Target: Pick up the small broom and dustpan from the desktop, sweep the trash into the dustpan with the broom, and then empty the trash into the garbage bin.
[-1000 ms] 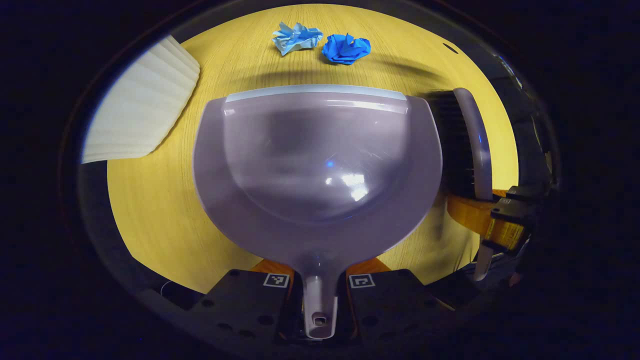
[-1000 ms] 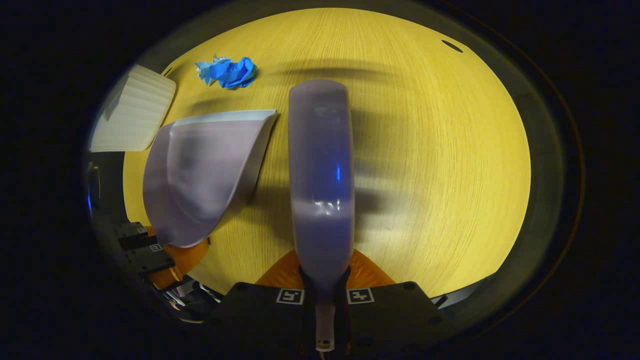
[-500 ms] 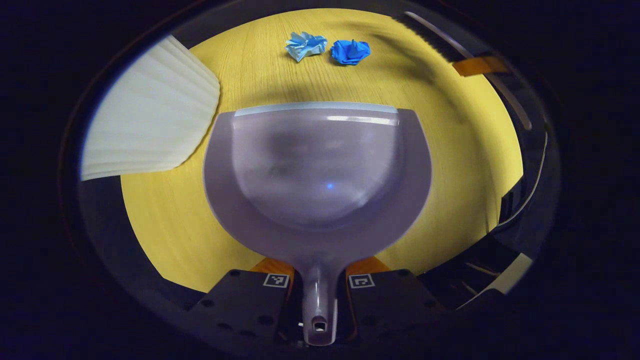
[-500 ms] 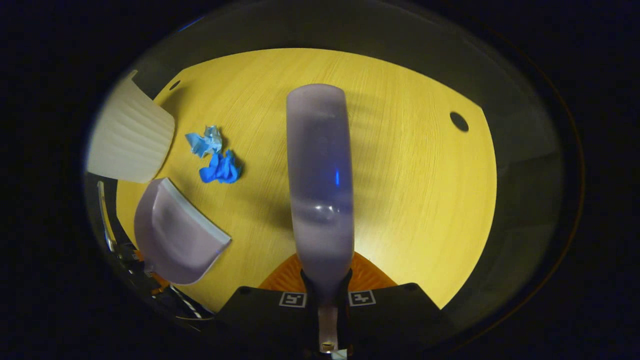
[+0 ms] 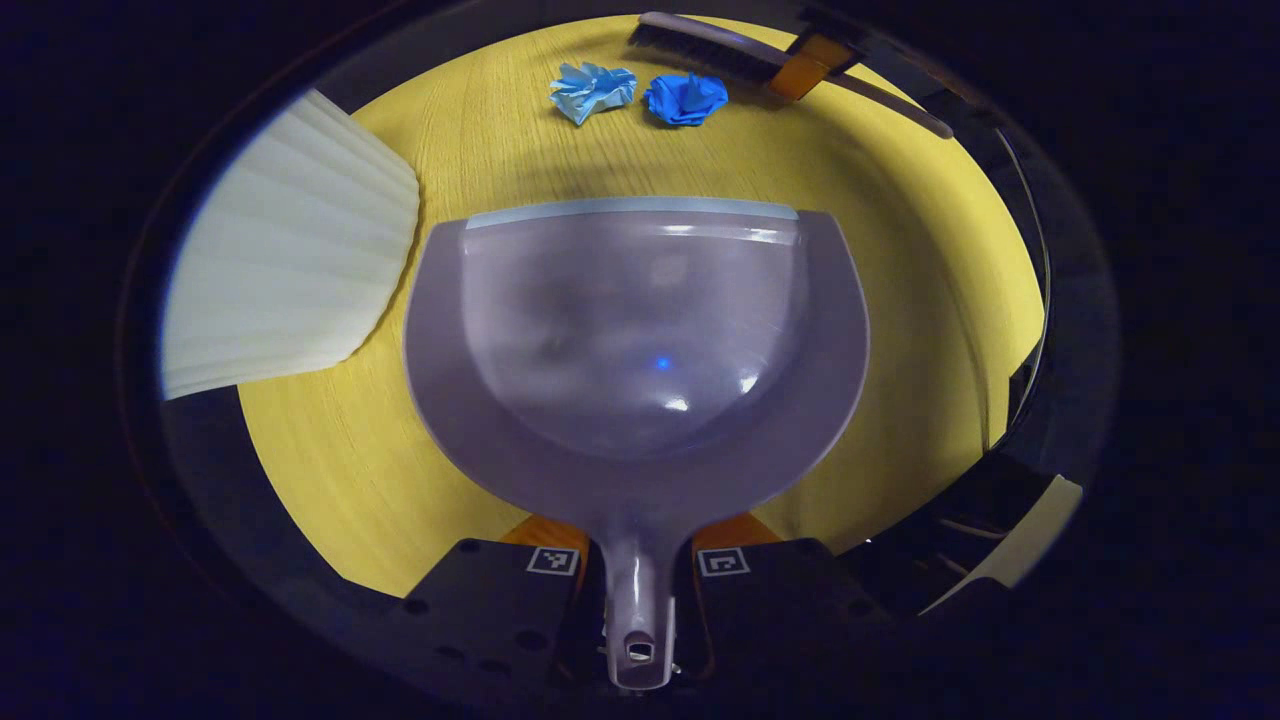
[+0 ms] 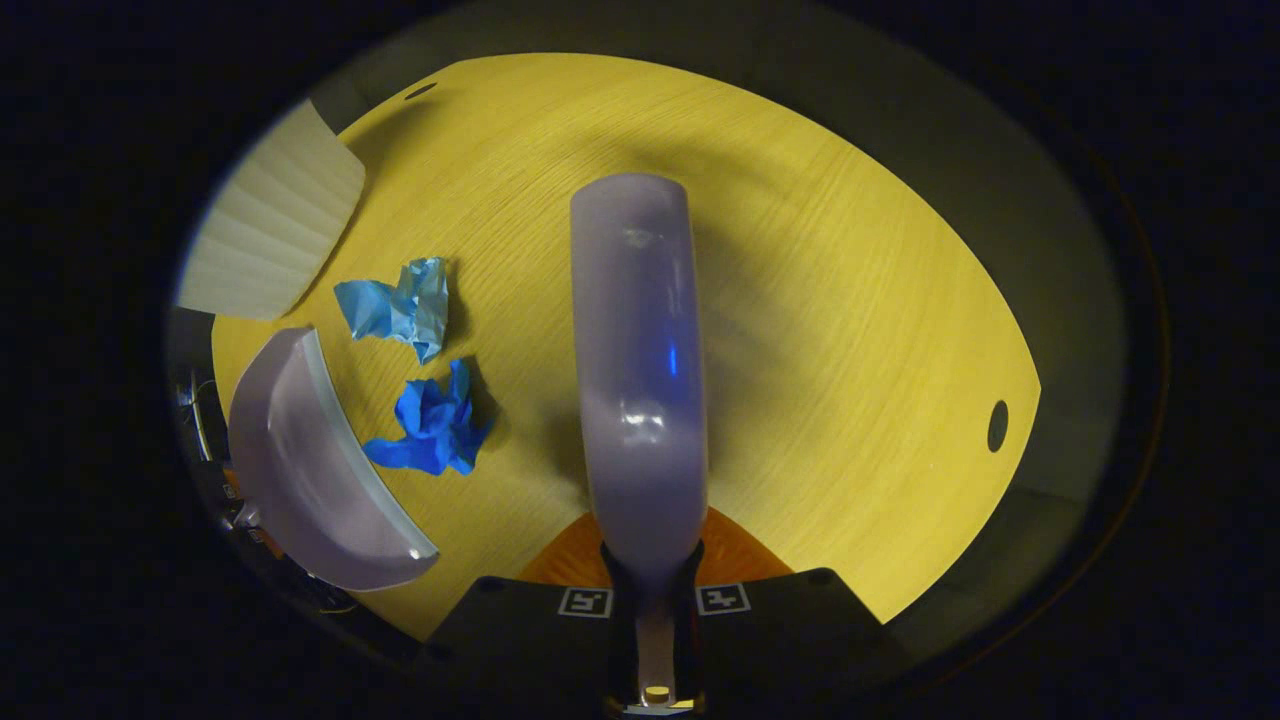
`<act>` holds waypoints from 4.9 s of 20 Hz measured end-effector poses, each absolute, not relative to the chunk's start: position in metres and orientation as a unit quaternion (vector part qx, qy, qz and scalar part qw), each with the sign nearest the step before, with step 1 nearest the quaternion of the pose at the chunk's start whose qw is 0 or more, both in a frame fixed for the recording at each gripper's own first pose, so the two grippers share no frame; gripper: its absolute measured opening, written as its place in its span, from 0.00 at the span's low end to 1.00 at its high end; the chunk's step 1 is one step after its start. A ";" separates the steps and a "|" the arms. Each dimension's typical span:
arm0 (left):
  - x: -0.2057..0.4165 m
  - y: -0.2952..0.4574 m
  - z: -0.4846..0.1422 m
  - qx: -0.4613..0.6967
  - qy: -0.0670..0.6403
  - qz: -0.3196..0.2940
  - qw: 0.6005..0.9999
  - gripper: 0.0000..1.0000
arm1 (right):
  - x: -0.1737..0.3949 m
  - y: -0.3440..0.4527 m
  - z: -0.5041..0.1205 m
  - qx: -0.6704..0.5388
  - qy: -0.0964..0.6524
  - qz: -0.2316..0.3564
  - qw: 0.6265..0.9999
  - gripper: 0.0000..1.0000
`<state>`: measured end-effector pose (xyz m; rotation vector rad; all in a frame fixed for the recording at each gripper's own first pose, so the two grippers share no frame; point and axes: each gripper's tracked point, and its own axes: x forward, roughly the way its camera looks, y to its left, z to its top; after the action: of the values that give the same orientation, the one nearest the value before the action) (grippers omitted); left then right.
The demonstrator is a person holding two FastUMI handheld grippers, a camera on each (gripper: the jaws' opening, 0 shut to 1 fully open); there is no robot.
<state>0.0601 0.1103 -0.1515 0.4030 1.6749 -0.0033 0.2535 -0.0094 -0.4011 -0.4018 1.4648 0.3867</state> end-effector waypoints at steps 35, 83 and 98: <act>0.087 0.112 -0.142 0.206 0.600 -0.063 0.771 0.28 | 0.133 0.076 -0.339 0.047 0.676 0.436 0.592 0.15; 0.193 0.187 0.174 0.445 0.325 0.110 0.827 0.26 | 0.067 -0.009 -0.403 0.270 0.471 0.225 0.809 0.15; 0.208 0.032 -0.132 0.075 0.563 0.002 0.823 0.26 | 0.076 0.022 -0.490 0.156 0.609 0.043 0.777 0.15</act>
<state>0.2082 0.0322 -0.1315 0.1599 1.1967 0.0051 0.0758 0.0216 -0.4902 0.3386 1.3166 0.0931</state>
